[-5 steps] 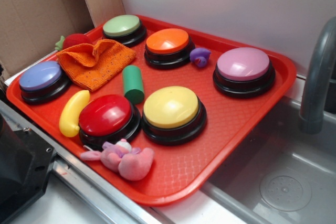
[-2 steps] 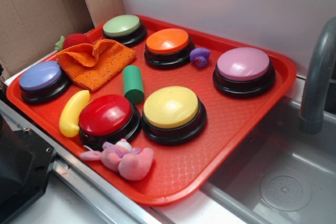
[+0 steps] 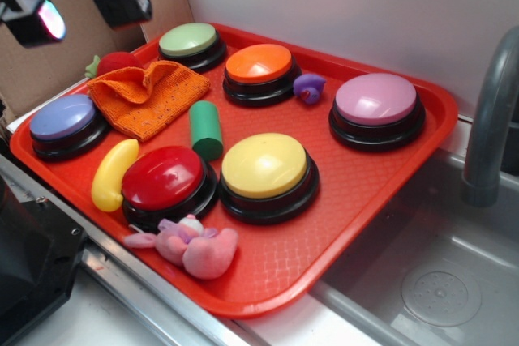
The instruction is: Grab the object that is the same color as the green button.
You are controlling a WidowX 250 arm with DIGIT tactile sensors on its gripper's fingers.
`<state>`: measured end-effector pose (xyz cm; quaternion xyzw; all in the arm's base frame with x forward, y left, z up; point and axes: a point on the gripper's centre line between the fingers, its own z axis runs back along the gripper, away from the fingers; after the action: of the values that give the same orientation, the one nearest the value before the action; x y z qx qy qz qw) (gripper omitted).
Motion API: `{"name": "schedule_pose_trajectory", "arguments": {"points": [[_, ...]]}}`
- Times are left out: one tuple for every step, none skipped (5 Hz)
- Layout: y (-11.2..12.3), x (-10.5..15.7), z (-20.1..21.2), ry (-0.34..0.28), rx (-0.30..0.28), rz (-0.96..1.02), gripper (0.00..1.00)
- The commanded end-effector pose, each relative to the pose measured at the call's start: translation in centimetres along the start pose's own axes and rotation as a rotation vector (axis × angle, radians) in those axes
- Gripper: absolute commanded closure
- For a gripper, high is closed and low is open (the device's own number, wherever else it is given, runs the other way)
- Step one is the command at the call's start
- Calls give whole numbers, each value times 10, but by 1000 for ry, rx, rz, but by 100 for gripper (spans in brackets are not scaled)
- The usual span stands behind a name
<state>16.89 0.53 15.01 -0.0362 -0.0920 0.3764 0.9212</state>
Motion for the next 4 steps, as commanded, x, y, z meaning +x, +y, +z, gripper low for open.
{"name": "schedule_pose_trajectory", "arguments": {"points": [[-17,11,-62,-72,-14,125,0],[-29,18,-98,-82,5,141,0],[-36,24,-120,-93,42,127,0],[-40,39,-138,-74,50,136,0]]}}
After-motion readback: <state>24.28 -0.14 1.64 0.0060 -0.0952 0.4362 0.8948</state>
